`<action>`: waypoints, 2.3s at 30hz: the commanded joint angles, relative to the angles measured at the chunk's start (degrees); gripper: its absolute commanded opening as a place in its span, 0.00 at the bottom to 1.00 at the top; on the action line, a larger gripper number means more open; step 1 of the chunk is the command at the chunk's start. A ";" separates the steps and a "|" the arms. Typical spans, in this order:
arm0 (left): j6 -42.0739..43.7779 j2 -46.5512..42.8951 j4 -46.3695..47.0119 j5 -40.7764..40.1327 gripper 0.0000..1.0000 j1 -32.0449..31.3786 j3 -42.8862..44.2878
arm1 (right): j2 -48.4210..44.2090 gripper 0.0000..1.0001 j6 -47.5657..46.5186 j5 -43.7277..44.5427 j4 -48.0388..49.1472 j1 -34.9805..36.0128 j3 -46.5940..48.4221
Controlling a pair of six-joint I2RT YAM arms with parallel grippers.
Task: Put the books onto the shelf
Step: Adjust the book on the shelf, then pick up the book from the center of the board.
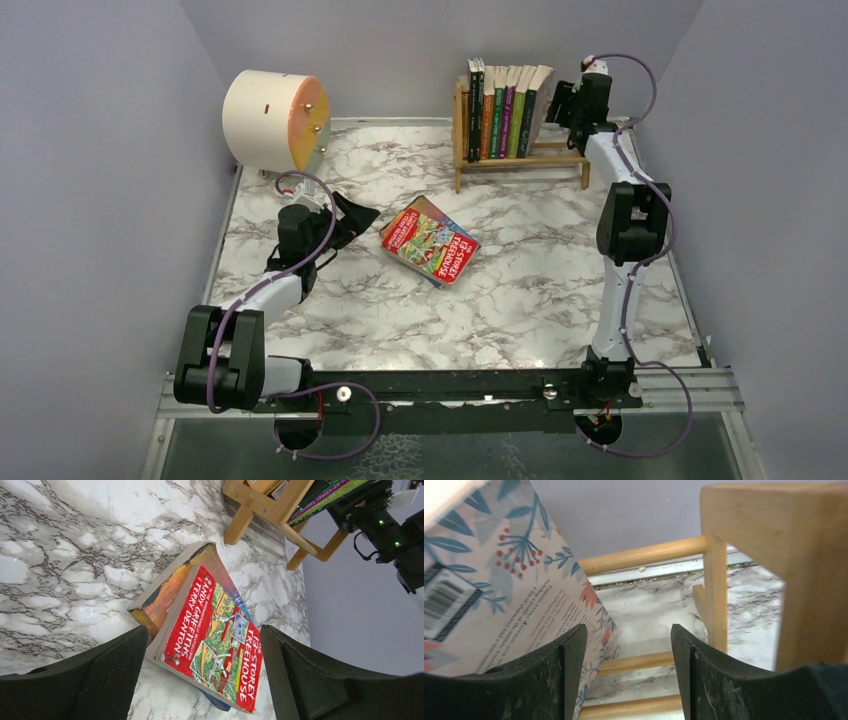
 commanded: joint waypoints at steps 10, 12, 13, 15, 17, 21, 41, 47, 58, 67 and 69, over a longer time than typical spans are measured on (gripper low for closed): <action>-1.51 1.42 3.18 1.32 0.78 -0.33 -0.44 | -25.54 0.55 0.59 -1.98 9.26 3.69 -17.86; -2.10 1.69 4.17 1.38 0.78 -0.33 -1.10 | -29.93 0.55 -2.59 -0.40 8.60 7.47 -21.42; -2.68 1.70 4.83 1.55 0.79 -0.33 -1.54 | -31.99 0.56 -4.39 0.44 8.48 9.73 -23.43; -3.29 1.66 5.70 2.10 0.79 -0.33 -2.35 | -36.67 0.58 -6.92 0.78 8.63 14.55 -28.04; -4.15 1.73 6.81 2.85 0.81 -0.33 -3.43 | -40.75 0.61 -8.23 1.50 8.02 19.07 -32.53; -5.63 1.78 9.13 4.90 0.82 -0.37 -5.94 | -47.42 0.62 -7.80 1.87 7.60 28.59 -40.86; -7.02 4.11 14.87 5.43 0.84 -4.63 -11.41 | -50.41 0.63 -2.25 16.50 6.97 48.61 -59.06; -7.29 7.64 15.78 0.93 0.84 -8.88 -9.98 | -50.94 0.63 -1.45 18.50 6.37 48.63 -59.11; -9.46 18.14 22.59 -3.30 0.82 -12.85 -6.86 | -54.46 0.63 -0.94 18.69 7.43 48.57 -62.58; -13.12 26.76 36.90 -5.45 0.58 -13.07 -8.09 | -56.35 0.63 -0.47 19.65 8.11 48.63 -65.70; -14.18 28.83 42.39 -4.95 0.31 -13.08 -8.99 | -56.40 0.63 -0.35 19.76 7.82 48.63 -65.82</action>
